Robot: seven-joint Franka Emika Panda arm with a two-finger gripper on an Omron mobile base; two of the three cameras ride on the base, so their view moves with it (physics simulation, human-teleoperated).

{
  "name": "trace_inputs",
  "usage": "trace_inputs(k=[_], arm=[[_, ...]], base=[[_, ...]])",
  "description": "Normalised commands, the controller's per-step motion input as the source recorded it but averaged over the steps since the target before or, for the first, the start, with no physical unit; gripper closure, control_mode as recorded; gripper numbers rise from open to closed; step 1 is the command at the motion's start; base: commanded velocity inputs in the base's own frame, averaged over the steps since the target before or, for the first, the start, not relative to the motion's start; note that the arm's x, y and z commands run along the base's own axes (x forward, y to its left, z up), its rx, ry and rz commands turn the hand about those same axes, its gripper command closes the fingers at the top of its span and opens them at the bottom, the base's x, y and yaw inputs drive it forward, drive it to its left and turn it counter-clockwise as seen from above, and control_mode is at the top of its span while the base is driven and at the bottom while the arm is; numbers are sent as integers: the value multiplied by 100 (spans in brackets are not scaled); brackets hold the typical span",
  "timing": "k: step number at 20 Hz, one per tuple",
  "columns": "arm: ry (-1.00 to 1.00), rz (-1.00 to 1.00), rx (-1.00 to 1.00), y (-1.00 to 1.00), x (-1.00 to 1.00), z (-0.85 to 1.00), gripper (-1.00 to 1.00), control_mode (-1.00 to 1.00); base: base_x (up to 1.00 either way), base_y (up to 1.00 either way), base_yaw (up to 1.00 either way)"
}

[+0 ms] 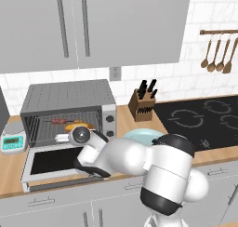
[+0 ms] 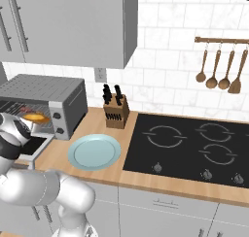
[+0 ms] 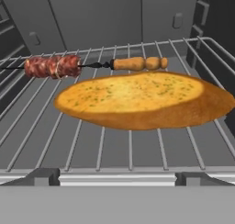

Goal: Pick up the kebab skewer and baguette bread, and place them inside the toaster oven. Close the toaster oven door and start by setting the timer.

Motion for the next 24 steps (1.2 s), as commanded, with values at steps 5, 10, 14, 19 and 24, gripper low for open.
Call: trace_inputs(k=[5,10,14,19,24], arm=[[-5,0,0,0,19,0,-100,-100],[-2,0,0,0,22,0,-100,-100],[0,0,0,0,23,0,-100,-100],[0,0,0,1,23,0,-100,-100],[0,0,0,3,23,6,-100,-100]], base=[[0,0,0],[0,0,0],[0,0,0],[0,0,0],[0,0,0]])
